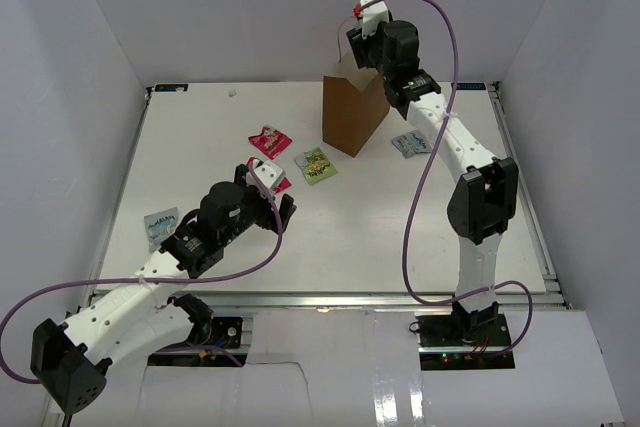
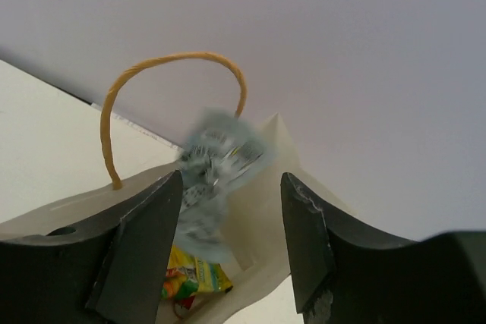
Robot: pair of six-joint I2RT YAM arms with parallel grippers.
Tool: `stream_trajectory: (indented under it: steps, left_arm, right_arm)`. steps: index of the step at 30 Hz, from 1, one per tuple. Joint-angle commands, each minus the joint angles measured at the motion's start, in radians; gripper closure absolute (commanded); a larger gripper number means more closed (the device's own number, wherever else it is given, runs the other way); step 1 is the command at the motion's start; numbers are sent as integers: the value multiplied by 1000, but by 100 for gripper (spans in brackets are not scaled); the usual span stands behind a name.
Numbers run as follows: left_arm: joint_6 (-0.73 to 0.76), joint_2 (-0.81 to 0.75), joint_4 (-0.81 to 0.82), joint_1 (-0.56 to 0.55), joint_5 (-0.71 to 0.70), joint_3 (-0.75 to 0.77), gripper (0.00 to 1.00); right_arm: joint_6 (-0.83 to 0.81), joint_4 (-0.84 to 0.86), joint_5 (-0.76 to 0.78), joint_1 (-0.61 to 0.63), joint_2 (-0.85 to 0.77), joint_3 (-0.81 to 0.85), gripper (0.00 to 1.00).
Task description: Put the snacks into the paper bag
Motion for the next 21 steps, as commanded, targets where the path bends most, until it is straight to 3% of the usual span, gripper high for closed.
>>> stream_trajectory:
  steps: [1, 10, 13, 14, 17, 21]
  left_arm:
    - [0, -11, 14, 4, 17, 0, 2]
    - [2, -5, 25, 9, -4, -9, 2]
    - [-9, -7, 30, 18, -12, -11, 2]
    - [-17, -4, 28, 23, -14, -9, 2]
    - [-41, 4, 23, 39, -7, -1, 2]
    - [-101, 31, 23, 93, 26, 9, 2]
  right_arm:
    - [-11, 76, 11, 2, -82, -23, 38]
    - [20, 34, -40, 2, -191, -62, 37]
    - [20, -108, -197, 2, -271, -60, 35]
    - [-38, -158, -353, 2, -298, -66, 35]
    - [-116, -267, -607, 2, -459, -213, 22]
    - [-185, -289, -760, 1, -738, -647, 14]
